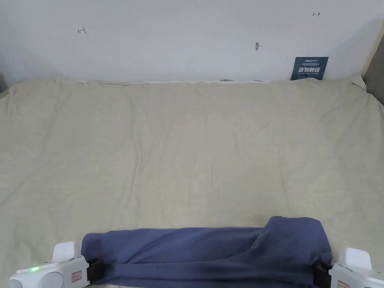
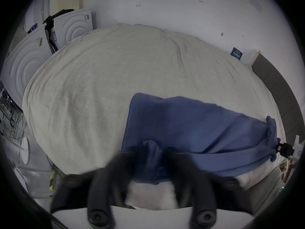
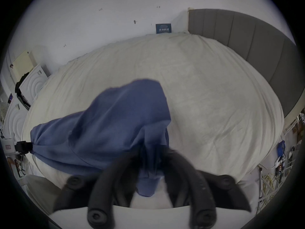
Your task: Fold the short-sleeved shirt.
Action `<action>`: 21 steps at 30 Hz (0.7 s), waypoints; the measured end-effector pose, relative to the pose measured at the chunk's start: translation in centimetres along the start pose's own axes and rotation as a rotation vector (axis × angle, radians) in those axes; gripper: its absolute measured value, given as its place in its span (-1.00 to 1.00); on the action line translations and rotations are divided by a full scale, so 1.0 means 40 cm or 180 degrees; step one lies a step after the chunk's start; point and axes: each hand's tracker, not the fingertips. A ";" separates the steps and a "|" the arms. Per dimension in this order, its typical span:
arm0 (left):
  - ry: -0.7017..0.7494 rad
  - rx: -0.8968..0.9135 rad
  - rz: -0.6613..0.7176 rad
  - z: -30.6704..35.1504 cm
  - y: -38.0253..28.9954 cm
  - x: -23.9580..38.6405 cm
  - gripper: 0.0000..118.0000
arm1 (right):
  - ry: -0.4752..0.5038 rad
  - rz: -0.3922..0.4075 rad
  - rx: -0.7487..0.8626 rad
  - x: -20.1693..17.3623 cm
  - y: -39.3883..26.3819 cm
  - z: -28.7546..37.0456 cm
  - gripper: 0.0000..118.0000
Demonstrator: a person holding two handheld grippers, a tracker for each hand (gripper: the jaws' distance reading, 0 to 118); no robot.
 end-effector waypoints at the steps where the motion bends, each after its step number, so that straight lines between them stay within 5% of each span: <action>1: -0.0040 0.0022 0.0005 0.018 0.010 0.000 0.41 | -0.0009 0.0015 0.0079 -0.008 0.017 0.031 -0.13; 2: -0.0097 0.0088 0.0011 0.035 0.021 0.005 0.87 | -0.0005 0.0030 0.0236 -0.016 0.037 0.062 0.19; 5: -0.0201 0.0659 -0.0015 0.121 0.065 0.037 0.98 | 0.0021 0.0147 0.0727 0.007 0.094 0.069 0.73; 13: -0.0345 0.2231 -0.0197 0.371 0.182 0.163 0.97 | 0.0058 0.0512 0.2160 -0.105 0.226 0.271 0.72; 16: -0.0211 0.2709 -0.0382 0.423 0.195 0.204 0.80 | -0.0063 0.0627 0.2542 -0.155 0.234 0.314 0.70; 19: -0.0055 0.2928 -0.0526 0.443 0.203 0.238 0.22 | -0.0197 0.0682 0.2730 -0.188 0.235 0.335 0.16; 21: -0.0067 0.2923 -0.0571 0.446 0.206 0.252 -0.70 | -0.0209 0.0727 0.2816 -0.201 0.231 0.342 -0.92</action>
